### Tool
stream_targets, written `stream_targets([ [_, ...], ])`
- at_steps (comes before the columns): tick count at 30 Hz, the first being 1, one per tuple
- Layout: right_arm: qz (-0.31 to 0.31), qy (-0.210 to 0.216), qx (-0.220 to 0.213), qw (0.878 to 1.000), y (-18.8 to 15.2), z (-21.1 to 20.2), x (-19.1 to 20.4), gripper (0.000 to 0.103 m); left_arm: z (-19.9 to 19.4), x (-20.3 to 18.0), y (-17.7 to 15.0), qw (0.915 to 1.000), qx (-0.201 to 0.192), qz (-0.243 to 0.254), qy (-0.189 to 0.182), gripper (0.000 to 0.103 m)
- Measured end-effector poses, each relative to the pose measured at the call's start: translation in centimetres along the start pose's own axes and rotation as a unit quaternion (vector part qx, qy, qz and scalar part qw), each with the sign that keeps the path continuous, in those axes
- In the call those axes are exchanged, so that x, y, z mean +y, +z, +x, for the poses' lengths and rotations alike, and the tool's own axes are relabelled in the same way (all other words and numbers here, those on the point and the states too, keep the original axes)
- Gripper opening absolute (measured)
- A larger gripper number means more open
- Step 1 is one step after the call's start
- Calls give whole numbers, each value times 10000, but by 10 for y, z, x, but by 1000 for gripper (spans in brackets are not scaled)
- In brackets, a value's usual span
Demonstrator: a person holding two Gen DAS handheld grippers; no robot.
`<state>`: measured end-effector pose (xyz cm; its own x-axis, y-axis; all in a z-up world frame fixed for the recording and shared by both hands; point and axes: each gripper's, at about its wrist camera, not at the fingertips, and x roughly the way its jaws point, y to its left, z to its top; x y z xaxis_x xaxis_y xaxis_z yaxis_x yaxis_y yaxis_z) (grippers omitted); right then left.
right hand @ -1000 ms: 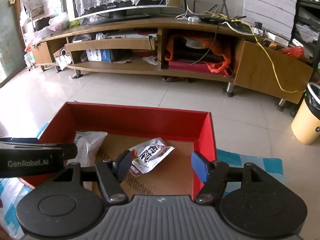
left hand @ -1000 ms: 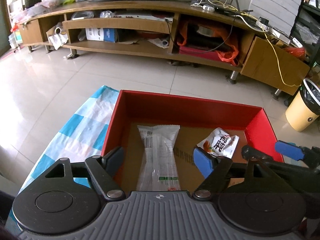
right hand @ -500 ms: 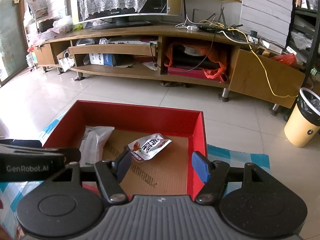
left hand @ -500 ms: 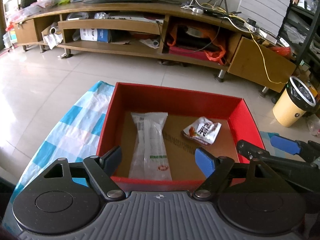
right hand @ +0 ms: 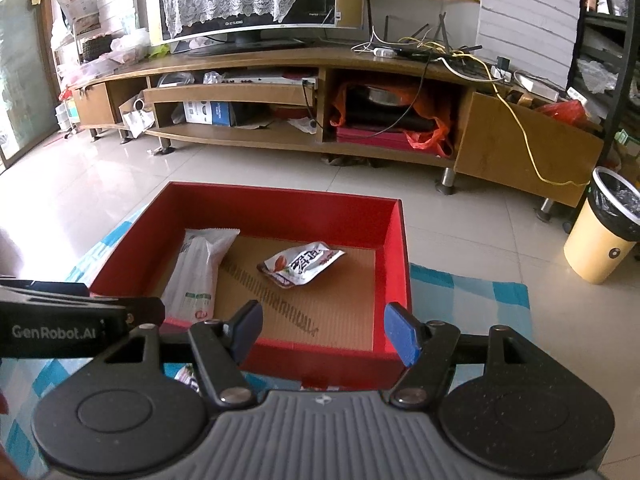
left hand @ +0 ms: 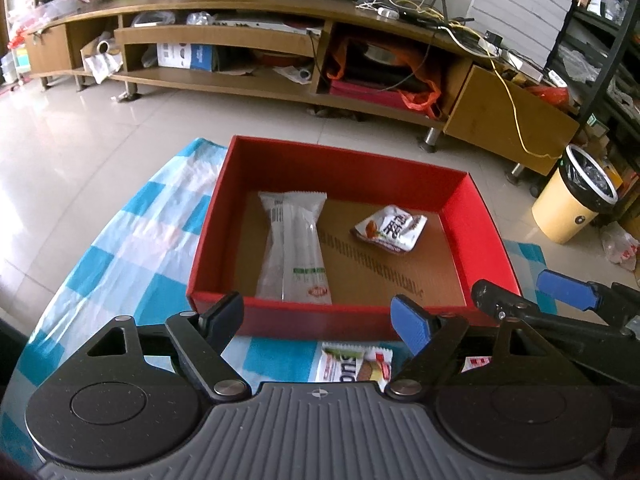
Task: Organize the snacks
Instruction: 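Withdraw both open tools from the red box back over the snacks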
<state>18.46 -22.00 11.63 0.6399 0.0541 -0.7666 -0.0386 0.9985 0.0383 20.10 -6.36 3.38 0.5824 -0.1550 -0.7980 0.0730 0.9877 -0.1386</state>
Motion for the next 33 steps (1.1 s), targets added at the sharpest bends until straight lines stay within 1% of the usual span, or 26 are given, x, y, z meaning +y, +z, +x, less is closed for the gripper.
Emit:
stream_targets([
  [8, -78, 17, -11, 10000, -14, -18, 5, 68, -14, 3, -17, 10000, 33, -44, -49, 86],
  [11, -84, 15, -33, 10000, -21, -27, 6, 71, -19, 6, -25, 9999, 56, -86, -52, 87],
  [18, -95, 58, 89, 9999, -40, -39, 11, 72, -31, 7, -42, 9999, 95, -82, -59, 87],
  [25, -90, 97, 121, 9998, -54, -51, 16, 72, -43, 10, -56, 10000, 44, -67, 4, 87],
  [33, -107, 100, 210, 9997, -70, -60, 23, 72, -54, 8, -73, 9991, -40, 127, 407, 87],
])
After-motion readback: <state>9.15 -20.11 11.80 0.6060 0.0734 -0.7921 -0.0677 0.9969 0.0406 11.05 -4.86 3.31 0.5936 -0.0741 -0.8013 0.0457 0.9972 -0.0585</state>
